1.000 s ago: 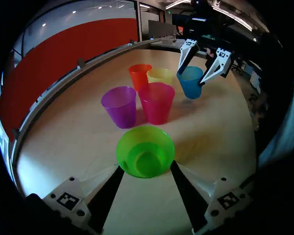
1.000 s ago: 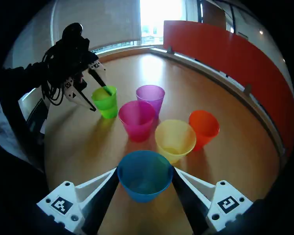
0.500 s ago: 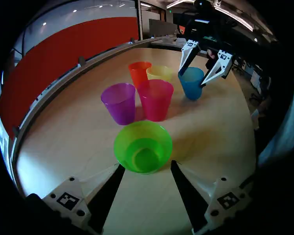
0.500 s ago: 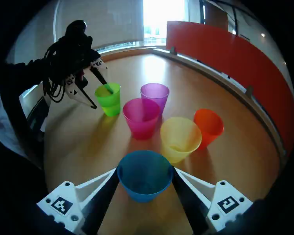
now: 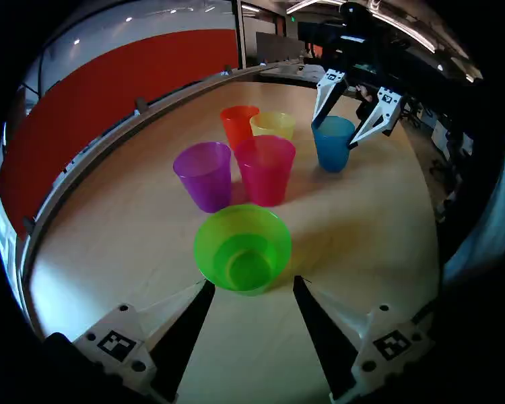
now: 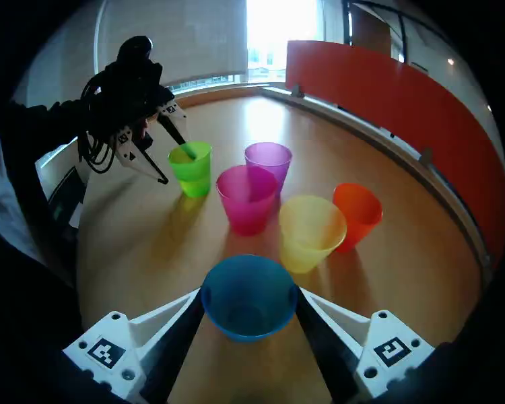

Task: Pour water

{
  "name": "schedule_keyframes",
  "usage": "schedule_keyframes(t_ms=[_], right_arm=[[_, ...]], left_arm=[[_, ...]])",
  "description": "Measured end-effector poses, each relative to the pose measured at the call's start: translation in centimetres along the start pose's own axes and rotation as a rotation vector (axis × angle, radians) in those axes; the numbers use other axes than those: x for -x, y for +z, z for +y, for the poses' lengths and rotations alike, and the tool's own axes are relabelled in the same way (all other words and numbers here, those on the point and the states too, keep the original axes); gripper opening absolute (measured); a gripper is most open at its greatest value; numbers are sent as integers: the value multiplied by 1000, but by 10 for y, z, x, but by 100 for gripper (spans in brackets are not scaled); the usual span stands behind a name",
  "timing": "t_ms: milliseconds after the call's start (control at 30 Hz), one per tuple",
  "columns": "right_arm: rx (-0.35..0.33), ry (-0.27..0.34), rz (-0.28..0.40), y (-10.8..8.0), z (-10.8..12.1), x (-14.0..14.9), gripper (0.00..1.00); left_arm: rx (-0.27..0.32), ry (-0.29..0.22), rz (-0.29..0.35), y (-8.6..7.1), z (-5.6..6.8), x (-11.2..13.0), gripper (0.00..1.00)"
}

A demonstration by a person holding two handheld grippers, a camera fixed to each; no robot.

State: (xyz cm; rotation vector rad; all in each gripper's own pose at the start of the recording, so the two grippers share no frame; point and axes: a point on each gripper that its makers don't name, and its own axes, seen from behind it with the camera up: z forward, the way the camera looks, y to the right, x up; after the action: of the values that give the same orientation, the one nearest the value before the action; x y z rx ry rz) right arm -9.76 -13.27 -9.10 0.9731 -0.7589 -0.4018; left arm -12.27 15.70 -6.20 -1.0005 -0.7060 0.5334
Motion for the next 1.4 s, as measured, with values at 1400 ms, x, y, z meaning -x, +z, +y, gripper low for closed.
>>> schedule_keyframes(t_ms=[1400], right_arm=[[68,20,-30,-30,-5,44,100]], left_arm=[[-68,-6,-18,-23,-5,18,86]])
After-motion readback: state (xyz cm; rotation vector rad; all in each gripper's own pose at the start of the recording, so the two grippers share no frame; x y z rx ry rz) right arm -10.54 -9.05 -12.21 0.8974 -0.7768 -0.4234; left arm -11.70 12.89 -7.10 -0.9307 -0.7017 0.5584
